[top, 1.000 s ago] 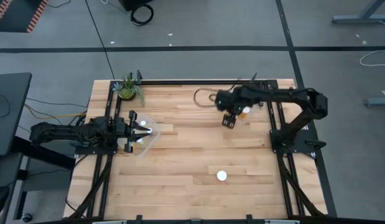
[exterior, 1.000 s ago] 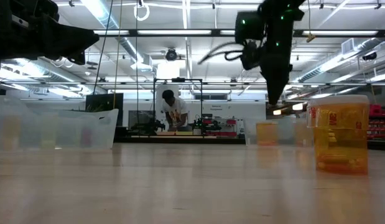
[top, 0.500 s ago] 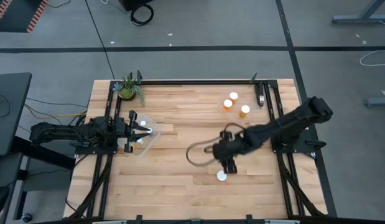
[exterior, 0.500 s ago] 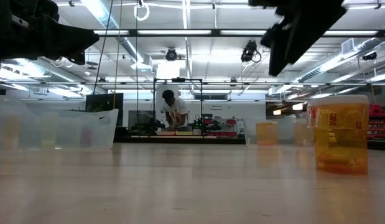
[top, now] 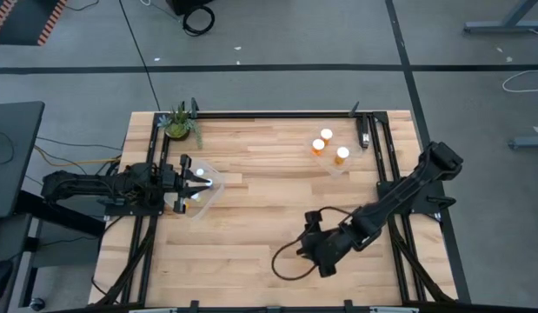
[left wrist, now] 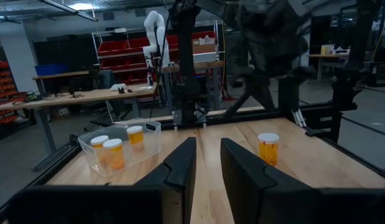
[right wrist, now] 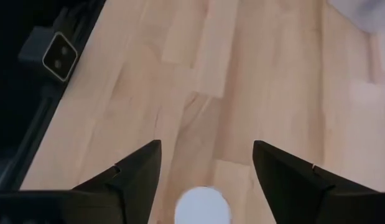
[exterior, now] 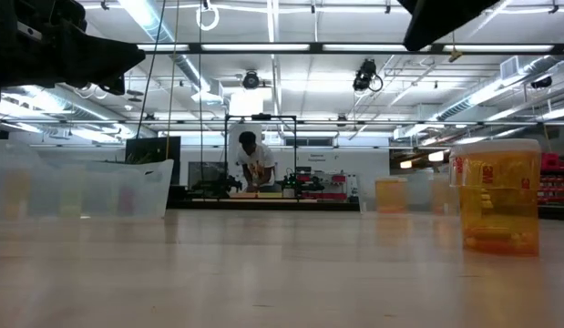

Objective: Pick and place medicine bottles into bin by pill shape (circle, oval)
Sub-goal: Put the large orange pill bottle into the right transparent bin

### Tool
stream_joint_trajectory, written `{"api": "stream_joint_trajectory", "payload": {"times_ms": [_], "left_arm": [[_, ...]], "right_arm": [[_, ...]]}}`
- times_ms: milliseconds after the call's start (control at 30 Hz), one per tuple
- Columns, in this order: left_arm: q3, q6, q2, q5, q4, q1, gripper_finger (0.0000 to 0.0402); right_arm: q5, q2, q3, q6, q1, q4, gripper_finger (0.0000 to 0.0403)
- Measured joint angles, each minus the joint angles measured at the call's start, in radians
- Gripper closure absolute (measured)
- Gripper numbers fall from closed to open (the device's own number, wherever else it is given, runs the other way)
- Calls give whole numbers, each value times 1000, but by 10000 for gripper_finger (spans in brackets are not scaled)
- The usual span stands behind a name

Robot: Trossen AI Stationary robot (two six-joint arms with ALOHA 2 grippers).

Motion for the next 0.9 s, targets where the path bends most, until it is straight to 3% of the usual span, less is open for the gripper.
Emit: {"api": "stream_joint_trajectory", "payload": {"times_ms": [467,900], "left_arm": [[0,0,0,0,0,0,318],[0,0,0,0,0,0,323]], "right_arm": [[-30,125,0,5,-21,-3,105],[-99,127,0,30,-32,-70,95]]}}
